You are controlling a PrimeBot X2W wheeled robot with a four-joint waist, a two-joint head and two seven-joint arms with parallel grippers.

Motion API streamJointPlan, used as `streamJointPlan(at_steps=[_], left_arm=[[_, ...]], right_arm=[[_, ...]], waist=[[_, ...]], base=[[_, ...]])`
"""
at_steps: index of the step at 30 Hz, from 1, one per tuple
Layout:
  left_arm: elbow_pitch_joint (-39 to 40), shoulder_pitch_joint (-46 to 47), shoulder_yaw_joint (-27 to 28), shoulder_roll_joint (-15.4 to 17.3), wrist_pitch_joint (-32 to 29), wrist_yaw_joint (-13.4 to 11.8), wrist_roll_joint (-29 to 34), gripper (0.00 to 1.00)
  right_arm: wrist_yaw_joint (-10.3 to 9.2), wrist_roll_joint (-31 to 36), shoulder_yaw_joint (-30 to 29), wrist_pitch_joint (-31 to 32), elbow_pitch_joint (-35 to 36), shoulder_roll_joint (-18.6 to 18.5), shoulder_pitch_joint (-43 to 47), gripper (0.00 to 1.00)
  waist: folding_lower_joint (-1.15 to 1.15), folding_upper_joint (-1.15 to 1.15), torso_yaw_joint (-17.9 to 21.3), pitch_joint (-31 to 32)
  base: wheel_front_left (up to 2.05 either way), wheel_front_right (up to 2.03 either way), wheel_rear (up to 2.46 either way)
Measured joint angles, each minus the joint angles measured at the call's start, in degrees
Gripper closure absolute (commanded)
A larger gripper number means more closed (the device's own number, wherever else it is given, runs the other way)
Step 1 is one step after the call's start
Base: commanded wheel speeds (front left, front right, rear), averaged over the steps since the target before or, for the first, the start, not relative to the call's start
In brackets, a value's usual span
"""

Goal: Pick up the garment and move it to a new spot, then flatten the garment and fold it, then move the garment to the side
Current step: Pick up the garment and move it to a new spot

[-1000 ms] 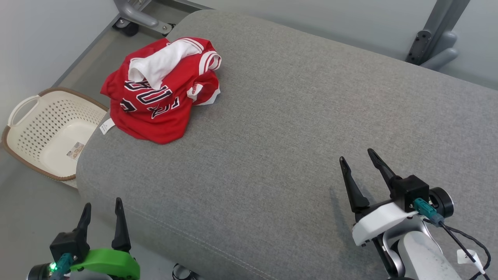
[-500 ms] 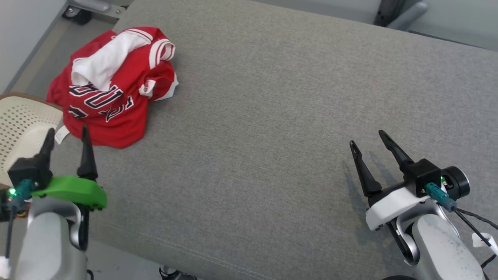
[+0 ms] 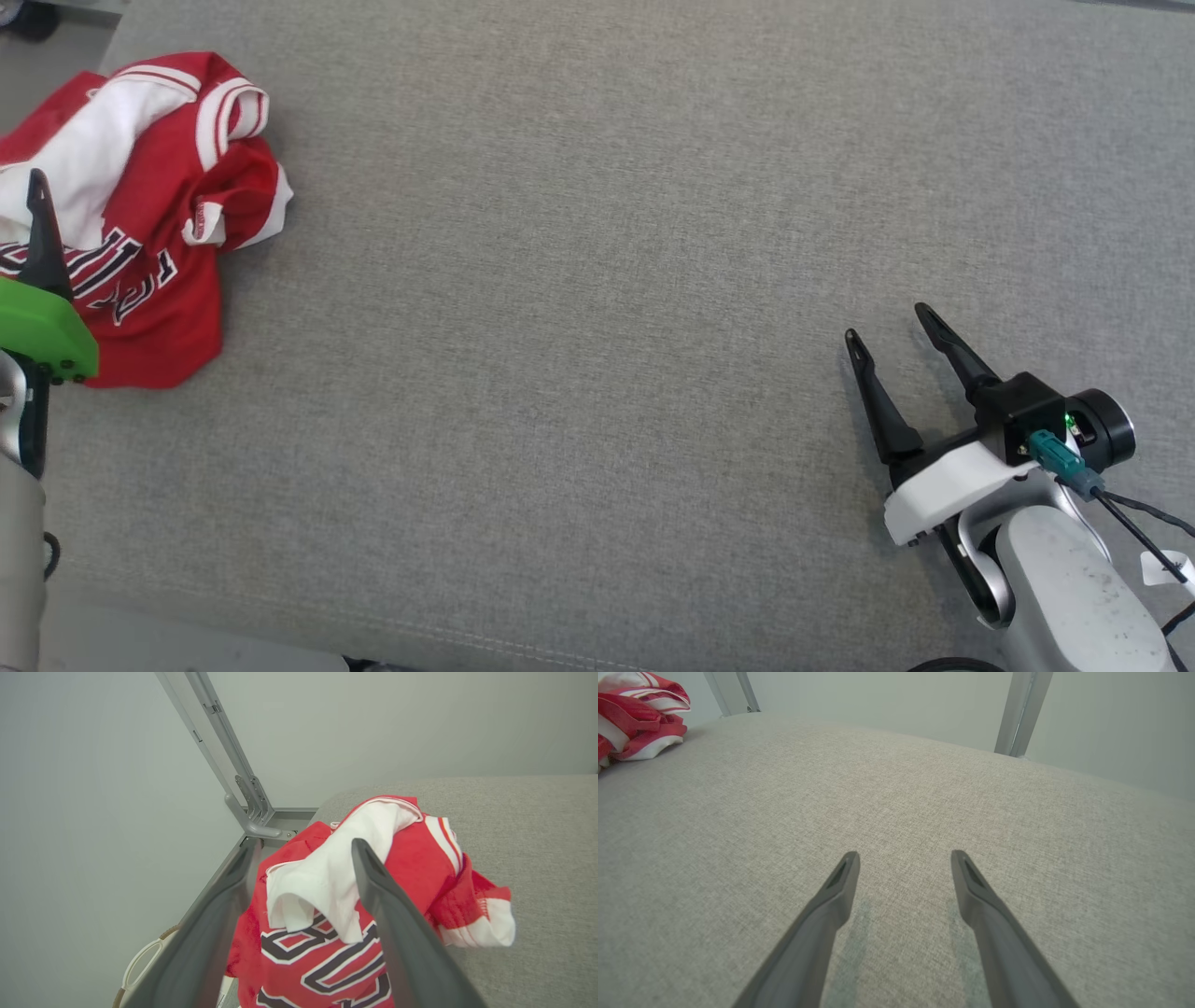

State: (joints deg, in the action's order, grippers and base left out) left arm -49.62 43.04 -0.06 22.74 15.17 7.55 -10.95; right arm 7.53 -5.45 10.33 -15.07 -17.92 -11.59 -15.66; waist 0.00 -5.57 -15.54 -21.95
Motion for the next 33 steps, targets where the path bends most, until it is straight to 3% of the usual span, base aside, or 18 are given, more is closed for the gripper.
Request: streamJointPlan(at_steps=[7,13,14,15,21,25,29,33], left_arm=[[-8.35,6.3,-7.26,4.52,-4.2,0.01,-0.31,0.0],[-16.37,9.44,-5.97,5.14,-9.66,-1.0,-2.6,0.0],[-17.35,9.56,-6.05,4.89,-10.47,-0.98,-2.78,0.31],[-17.84,9.61,-6.12,4.54,-10.66,-0.91,-2.97,1.0],[-19.57,10.42,-7.12,4.11,-10.95,-0.46,-3.6,1.0],[-16.51,13.39,-9.9,4.83,-6.87,-0.22,-2.8,1.0],[-11.54,16.38,-15.57,3.48,-3.89,-0.15,-1.21,1.0],[-5.8,18.27,-22.26,1.58,-2.27,0.0,-3.42,1.0]], right_arm=[[0.01,-0.77,0.97,0.0,-1.19,0.05,-0.65,0.0],[0.01,-1.58,1.07,0.0,-2.3,0.0,-1.81,0.0],[0.01,-1.69,1.02,0.0,-2.42,0.04,-2.13,0.0],[0.0,-1.87,0.91,0.0,-2.49,0.1,-2.3,0.0],[0.0,-2.53,0.42,-0.08,-3.25,1.44,-2.27,0.0],[0.0,-3.05,-0.32,-0.08,-2.96,3.21,-1.94,0.0],[0.0,-3.7,-0.9,-0.08,-2.83,4.58,-0.86,0.0],[0.0,-4.48,-1.46,-0.08,-2.8,6.2,0.27,0.0]], waist=[[0.0,0.0,2.98,-2.48],[-0.01,0.0,5.14,-4.22],[-0.01,0.0,5.46,-4.38],[-0.01,0.0,5.77,-4.5],[-0.01,0.0,6.6,-3.59],[0.0,-0.01,6.86,-1.43],[-0.01,-0.01,7.2,0.86],[-0.01,-0.02,7.93,3.26]], base=[[0.0,0.0,0.0],[0.0,0.0,0.0],[0.0,0.0,0.0],[0.0,0.0,0.0],[0.0,0.0,0.0],[0.0,0.0,0.0],[0.0,0.0,0.0],[0.0,0.0,0.0]])
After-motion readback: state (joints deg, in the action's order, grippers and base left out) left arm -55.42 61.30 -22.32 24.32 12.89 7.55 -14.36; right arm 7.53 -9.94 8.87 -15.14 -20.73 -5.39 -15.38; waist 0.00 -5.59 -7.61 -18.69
